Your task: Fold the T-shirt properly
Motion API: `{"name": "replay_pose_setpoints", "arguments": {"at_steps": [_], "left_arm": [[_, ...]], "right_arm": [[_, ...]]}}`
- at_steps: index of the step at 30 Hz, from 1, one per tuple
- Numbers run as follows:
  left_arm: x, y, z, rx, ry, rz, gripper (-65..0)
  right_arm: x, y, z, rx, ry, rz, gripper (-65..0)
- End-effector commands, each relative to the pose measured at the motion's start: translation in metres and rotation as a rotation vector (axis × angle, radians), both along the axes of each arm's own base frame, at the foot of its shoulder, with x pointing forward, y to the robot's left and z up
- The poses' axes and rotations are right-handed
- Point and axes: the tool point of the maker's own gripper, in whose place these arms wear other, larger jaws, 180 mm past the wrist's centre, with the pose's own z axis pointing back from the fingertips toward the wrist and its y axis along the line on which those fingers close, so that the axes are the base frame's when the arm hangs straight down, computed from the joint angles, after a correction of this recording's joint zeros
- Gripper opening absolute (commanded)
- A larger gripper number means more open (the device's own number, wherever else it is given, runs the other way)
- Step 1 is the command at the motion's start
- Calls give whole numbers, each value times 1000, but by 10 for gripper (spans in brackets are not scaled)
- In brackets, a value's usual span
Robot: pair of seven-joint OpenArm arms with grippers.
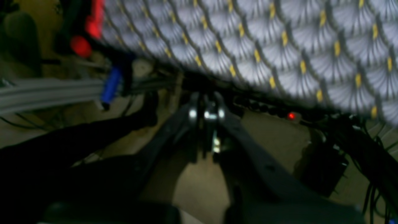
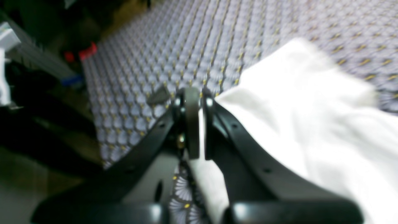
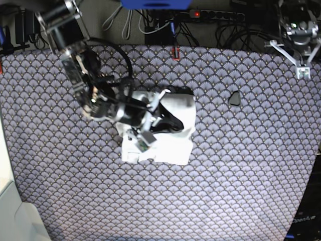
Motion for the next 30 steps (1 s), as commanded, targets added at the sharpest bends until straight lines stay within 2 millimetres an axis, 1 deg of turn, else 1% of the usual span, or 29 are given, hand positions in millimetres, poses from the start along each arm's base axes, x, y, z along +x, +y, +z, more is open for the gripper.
{"name": "replay_pose_setpoints", "arguments": {"at_steps": [1,2,5,6,8,12,15,18,20,23,25,26,28,30], "left_arm": [[0,1,5,19,-24,-9,-647],[-4,-2,3,12,-25,-7,-647],[-22,-10,-6,-9,-6,1,-647],[-27,-12,-9,-14,-1,3,-647],[-38,-17,-12,-22,5,4,-647],[-56,-21,-16,-26,18,-2,-647],[-67,-22,-17,-23,30,-9,-647],[-71,-22,-18,-21,37,-12,-648],[-73,-22,-18,-21,42,-12,-648],[-72,-22,-18,-21,40,-12,-648],[-72,-22,-18,-22,40,-13,-648],[-72,-22,-18,-24,40,-13,-648],[-72,-23,-19,-26,40,-14,-648],[-69,-30,-22,-41,44,-37,-648]], "right_arm": [[13,10,17,48,-38,11,-642],[16,15,11,38,-23,19,-642],[23,36,-3,24,14,58,-642],[27,41,-6,20,18,65,-642],[34,44,-16,13,31,63,-642],[47,35,-34,2,56,26,-642],[61,22,-46,1,70,-27,-642],[62,9,-69,-12,122,-75,-640],[61,8,-72,-4,127,-86,-640],[60,9,-72,-11,128,-76,-642],[58,14,-56,0,89,-47,-642],[53,10,-54,-8,77,-35,-643],[45,8,-33,-7,14,3,-643],[29,9,-12,-8,-43,53,-643]]}}
